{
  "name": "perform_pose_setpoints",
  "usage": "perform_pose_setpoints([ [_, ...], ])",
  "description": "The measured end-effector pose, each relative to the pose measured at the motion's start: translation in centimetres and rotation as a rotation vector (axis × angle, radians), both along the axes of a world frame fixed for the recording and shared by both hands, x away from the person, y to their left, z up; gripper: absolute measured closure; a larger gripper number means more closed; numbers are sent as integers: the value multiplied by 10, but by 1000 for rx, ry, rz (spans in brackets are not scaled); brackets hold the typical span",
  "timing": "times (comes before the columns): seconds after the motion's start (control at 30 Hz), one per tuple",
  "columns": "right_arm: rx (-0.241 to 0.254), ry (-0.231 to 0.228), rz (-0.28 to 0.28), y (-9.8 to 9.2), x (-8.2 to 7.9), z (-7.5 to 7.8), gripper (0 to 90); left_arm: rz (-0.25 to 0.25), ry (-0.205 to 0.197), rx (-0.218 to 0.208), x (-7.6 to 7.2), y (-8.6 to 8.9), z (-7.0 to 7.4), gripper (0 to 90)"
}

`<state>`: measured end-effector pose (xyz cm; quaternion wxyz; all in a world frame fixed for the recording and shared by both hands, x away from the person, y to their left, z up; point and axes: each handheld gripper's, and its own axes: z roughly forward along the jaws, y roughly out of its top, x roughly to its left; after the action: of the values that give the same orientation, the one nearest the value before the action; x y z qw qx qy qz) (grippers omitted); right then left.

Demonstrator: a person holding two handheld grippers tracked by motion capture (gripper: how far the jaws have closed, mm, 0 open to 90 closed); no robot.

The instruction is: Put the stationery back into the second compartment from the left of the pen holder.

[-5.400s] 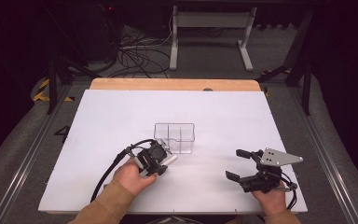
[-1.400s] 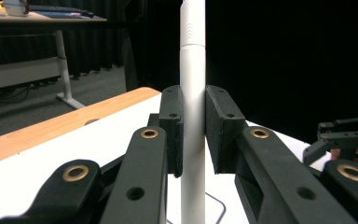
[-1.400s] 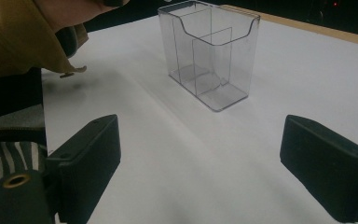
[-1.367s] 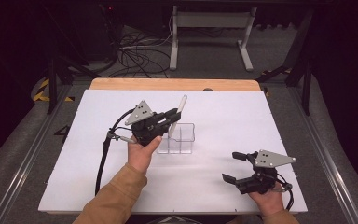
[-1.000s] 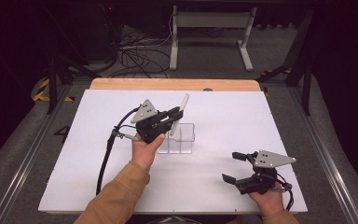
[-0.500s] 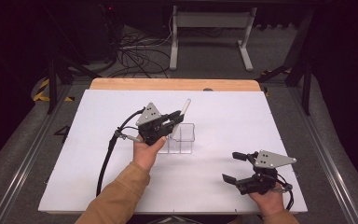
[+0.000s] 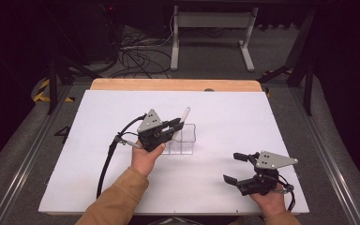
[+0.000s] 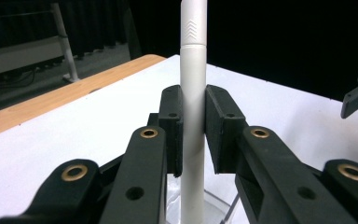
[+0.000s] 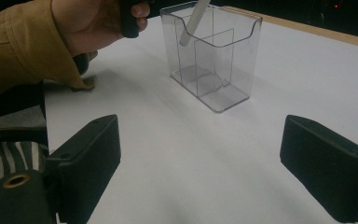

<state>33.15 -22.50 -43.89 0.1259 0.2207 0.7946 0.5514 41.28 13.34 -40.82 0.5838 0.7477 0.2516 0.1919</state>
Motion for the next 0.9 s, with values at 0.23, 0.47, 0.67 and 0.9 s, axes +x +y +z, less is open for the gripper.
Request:
perform_pose_setpoints([
  [0.23,1,-2,0,0,0,1,126,12,11,34,-3,2,0,763],
  [0.47,7,-6,8,0,1,1,125,39,16,39,-16,13,13,274],
  [0.67,9,-8,13,3,2,2,124,46,-18,41,-33,23,27,189],
  [0.9,6,-9,14,3,3,2,122,30,-34,59,-47,31,38,155],
])
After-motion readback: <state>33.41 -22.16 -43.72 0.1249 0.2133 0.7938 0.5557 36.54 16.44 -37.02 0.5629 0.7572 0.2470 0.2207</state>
